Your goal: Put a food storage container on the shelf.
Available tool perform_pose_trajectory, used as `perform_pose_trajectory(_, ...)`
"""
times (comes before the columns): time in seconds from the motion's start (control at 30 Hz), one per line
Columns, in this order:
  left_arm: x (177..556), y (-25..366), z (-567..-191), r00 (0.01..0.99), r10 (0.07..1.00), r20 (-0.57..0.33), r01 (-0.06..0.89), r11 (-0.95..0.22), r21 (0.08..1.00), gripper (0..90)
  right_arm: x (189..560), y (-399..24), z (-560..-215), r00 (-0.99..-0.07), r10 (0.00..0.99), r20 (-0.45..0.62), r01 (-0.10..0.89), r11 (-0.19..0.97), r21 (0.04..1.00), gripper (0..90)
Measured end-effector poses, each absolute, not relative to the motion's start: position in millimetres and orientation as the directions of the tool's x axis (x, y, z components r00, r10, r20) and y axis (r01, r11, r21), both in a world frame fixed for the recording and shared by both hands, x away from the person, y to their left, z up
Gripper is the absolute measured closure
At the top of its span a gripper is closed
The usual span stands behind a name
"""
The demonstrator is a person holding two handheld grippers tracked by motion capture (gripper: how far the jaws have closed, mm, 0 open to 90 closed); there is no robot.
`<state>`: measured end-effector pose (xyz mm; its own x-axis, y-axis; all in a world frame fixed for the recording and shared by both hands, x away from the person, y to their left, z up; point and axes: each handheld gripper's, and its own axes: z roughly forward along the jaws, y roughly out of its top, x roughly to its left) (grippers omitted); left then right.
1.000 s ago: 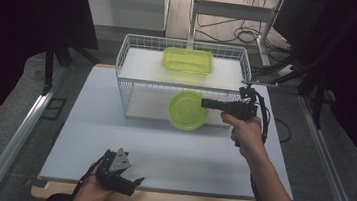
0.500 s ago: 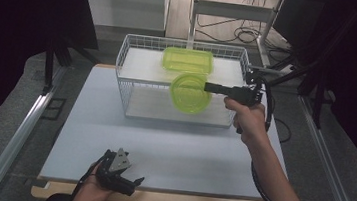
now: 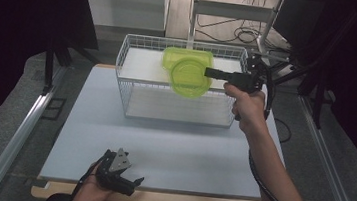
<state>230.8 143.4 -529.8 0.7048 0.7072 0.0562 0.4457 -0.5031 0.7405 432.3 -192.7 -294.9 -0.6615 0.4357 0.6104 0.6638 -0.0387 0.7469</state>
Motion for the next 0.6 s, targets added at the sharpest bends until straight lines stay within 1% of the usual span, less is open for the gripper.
perform_pose_trajectory(0.6,231,144,-530,0.705,0.706,0.062,0.444,-0.509,0.737,3.8,457,-178,-269,-0.637,0.531,0.558,0.616,-0.084,0.783,81.9)
